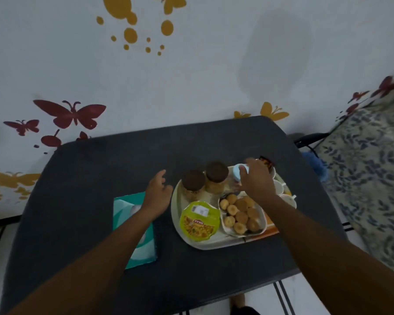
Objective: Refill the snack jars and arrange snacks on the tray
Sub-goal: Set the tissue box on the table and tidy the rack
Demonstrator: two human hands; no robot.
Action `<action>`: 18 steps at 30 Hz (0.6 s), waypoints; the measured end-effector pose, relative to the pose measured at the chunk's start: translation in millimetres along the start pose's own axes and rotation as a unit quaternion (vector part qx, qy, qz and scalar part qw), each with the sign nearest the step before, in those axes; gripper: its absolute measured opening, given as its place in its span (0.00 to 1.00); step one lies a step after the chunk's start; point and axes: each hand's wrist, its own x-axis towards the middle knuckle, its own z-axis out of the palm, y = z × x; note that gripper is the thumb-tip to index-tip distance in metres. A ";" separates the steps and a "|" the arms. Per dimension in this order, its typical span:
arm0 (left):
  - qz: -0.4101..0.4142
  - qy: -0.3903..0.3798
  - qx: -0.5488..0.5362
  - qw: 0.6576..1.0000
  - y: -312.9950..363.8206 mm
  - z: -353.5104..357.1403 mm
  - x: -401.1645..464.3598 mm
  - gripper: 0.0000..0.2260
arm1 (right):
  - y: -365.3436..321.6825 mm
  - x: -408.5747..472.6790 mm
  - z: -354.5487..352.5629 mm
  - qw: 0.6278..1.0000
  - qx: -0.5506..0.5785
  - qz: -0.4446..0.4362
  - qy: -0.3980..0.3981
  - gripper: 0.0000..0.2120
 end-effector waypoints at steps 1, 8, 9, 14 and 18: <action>-0.023 -0.005 0.008 1.000 1.3 9.1 4.4 0.26 | 20.4 7.0 -4.0 0.999 -0.025 0.016 -0.021 0.16; -0.124 -0.032 0.118 0.985 -4.4 64.7 30.4 0.22 | 139.8 65.4 -15.9 0.981 -0.081 0.111 -0.136 0.18; -0.145 -0.031 0.126 0.981 -7.5 67.0 30.6 0.22 | 149.3 72.6 -15.2 0.977 -0.077 0.129 -0.154 0.18; -0.218 -0.043 0.093 0.970 -18.4 78.2 35.4 0.20 | 184.8 96.9 3.2 0.951 -0.064 0.161 -0.256 0.19; -0.251 -0.048 0.046 0.966 -19.1 82.9 42.2 0.21 | 194.0 104.4 16.9 0.947 -0.055 0.176 -0.264 0.17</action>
